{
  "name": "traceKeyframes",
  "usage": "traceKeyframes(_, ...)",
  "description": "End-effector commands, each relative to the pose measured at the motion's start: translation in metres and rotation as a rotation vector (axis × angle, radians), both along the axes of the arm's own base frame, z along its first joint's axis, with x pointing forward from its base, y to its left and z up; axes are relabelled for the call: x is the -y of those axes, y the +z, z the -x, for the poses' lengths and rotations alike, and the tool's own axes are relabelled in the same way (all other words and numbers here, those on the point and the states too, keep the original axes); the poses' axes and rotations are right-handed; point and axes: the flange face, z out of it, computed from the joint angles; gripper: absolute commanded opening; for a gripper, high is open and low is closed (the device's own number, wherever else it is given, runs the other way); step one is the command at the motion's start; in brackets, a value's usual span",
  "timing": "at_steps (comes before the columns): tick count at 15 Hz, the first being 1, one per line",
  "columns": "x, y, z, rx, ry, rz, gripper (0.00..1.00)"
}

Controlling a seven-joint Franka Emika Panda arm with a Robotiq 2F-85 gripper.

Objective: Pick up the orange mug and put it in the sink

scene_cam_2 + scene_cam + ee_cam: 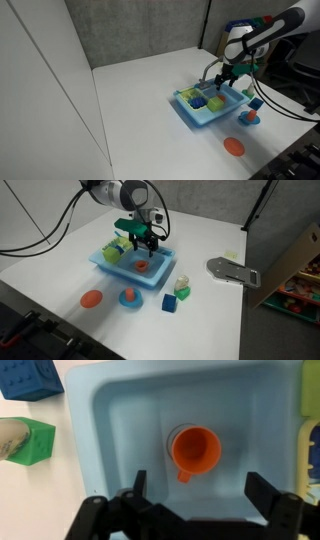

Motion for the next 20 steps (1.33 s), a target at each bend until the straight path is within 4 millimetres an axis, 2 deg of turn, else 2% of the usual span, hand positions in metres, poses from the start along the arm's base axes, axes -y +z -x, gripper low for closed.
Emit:
traceKeyframes(1,0.004,0.049,0.024,-0.038,0.050,-0.055,1.00)
traceKeyframes(7,0.011,0.115,0.074,-0.120,0.088,-0.081,1.00)
traceKeyframes(12,0.008,0.169,0.113,-0.156,0.064,-0.066,1.00)
traceKeyframes(20,-0.006,0.276,0.145,-0.105,0.073,-0.025,1.00)
